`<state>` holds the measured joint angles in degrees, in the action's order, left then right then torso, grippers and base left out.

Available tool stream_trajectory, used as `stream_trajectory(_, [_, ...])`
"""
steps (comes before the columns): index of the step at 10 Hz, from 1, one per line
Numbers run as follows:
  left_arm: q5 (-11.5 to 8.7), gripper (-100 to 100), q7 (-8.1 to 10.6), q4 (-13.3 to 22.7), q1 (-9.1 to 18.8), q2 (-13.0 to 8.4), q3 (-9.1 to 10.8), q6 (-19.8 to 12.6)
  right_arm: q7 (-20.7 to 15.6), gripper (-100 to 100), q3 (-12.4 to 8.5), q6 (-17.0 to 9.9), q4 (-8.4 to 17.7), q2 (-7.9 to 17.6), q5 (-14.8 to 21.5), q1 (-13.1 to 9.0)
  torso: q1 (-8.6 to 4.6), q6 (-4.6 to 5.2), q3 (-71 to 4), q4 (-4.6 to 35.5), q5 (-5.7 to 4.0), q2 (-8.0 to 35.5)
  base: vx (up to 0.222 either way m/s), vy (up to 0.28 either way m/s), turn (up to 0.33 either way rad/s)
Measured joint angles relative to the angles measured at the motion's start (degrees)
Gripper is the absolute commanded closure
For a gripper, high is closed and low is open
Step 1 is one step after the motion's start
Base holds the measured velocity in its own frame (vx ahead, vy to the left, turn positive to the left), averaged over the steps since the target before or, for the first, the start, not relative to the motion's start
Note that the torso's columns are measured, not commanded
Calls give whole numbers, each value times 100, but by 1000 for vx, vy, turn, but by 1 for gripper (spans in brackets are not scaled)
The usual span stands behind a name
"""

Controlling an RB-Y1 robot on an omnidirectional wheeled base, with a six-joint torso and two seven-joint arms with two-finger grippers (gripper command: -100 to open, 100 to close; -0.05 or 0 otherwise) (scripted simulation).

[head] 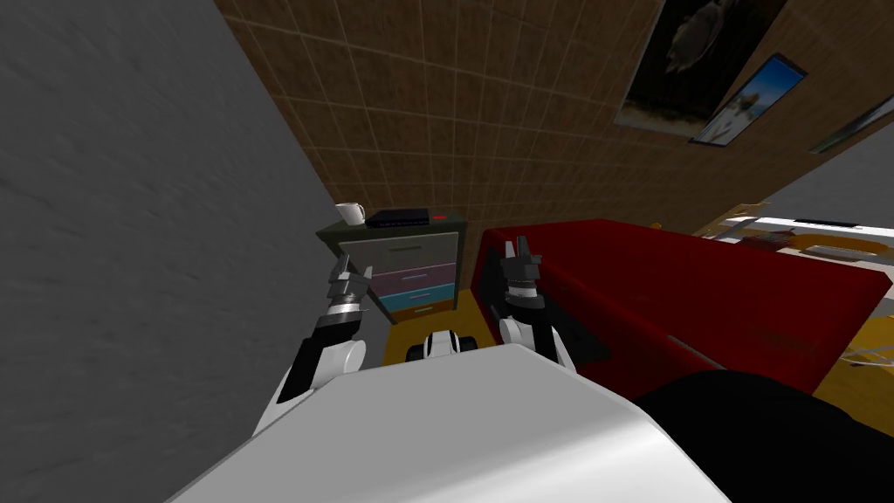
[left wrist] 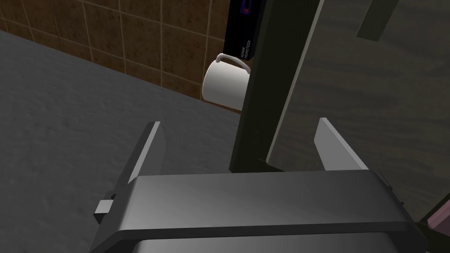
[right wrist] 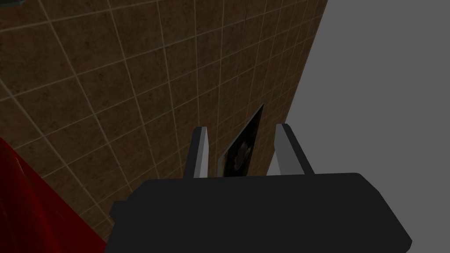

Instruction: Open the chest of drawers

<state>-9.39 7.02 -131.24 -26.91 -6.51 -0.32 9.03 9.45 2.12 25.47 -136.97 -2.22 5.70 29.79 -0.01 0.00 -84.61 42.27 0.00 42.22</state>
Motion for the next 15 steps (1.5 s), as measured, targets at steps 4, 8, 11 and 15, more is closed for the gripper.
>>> stream_trajectory(4, [-102, -100, 19, 35, -4, 6, 44, -338, 0, 0, 0, 0, 0, 0, 0, 0, -1, 0, 7, 3, 0, 12, 74, -45, 31])
stream_trajectory(8, [-227, -100, 47, 97, 65, -17, 132, -759, 0, 0, 0, 0, 0, 0, 0, 0, -4, 0, 0, 0, -1, 0, 89, -54, 38])
stream_trajectory(11, [-327, -100, 70, 157, 94, -31, 190, -1079, 0, 0, 0, 0, 0, 0, 0, 0, 5, 0, 6, 3, 1, 10, 88, -55, 42])
stream_trajectory(15, [-475, -100, 110, 200, 112, -111, 285, -1530, 0, 0, 0, 0, 0, 0, 0, 0, 1, 0, 6, 3, 0, 9, 86, -59, 42])
